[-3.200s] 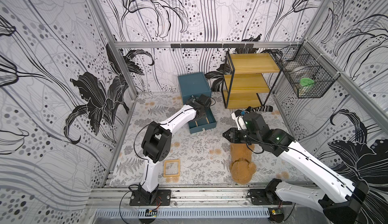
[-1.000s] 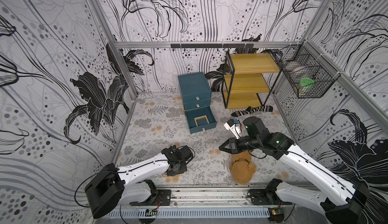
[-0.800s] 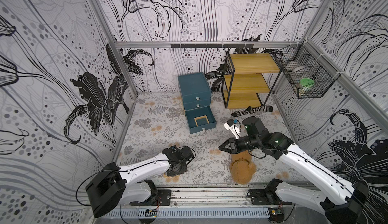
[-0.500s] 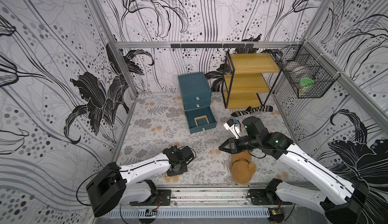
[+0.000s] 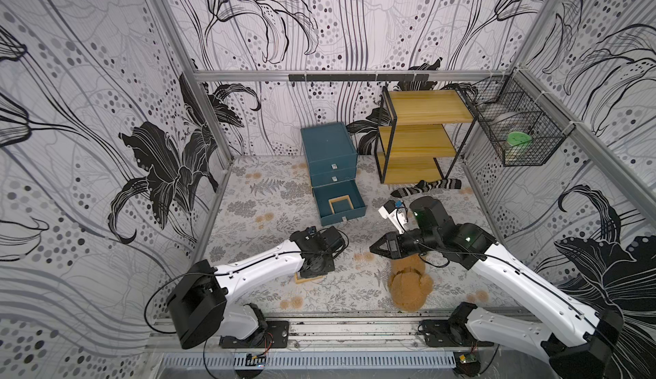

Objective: Place the brooch boxes into the drawer by color
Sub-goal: Pick up the brooch box from the center of the board.

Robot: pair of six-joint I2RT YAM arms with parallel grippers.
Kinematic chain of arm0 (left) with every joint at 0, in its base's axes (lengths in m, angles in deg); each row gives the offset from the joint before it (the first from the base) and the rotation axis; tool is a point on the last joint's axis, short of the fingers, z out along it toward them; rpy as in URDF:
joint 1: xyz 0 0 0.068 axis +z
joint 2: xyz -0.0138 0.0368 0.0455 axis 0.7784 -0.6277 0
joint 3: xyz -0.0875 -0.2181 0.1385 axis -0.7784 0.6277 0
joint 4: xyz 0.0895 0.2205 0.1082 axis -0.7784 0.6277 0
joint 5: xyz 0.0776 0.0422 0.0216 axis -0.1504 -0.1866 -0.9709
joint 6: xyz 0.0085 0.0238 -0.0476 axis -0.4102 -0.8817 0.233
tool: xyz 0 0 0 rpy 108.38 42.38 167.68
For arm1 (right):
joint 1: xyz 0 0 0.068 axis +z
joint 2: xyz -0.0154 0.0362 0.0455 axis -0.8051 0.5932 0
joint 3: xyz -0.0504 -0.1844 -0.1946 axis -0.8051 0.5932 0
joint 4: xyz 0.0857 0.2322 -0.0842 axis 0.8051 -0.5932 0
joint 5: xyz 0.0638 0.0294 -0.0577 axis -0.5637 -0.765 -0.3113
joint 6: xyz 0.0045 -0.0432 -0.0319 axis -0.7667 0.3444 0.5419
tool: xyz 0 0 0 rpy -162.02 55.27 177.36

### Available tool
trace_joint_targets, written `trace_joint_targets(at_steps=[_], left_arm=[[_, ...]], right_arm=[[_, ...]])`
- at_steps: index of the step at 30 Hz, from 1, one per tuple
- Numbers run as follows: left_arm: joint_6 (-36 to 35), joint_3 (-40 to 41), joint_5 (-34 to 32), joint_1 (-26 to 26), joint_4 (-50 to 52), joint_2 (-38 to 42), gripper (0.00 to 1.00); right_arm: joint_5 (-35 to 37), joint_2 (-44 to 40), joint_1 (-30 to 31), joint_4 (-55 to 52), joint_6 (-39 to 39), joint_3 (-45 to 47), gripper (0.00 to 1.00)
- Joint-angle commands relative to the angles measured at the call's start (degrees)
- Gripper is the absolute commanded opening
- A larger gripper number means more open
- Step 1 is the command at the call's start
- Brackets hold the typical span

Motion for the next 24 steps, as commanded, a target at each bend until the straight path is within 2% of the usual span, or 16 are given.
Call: trace_joint_targets(at_steps=[1, 8, 14, 24], left_arm=[[-3.41, -5.83, -1.13, 1.30, 2.18, -3.28, 0.00], [-7.75, -16.22, -1.02, 4.70, 3.61, -10.68, 0.00], [-10.64, -24.52, -1.45, 7.44, 4.73, -15.86, 0.00], [-15.53, -38.86, -3.56, 12.53, 6.57, -25.20, 0.00]], right_arm=[[2.42, 0.22, 0.29, -0.07, 0.01, -2.88, 0.26], [6.24, -0.91, 0.25, 0.12, -0.28, -3.16, 0.25], [14.98, -2.50, 0.29, -0.82, -1.96, -4.07, 0.25], [24.67, -4.37, 0.29, -0.35, -2.88, -7.01, 0.24]])
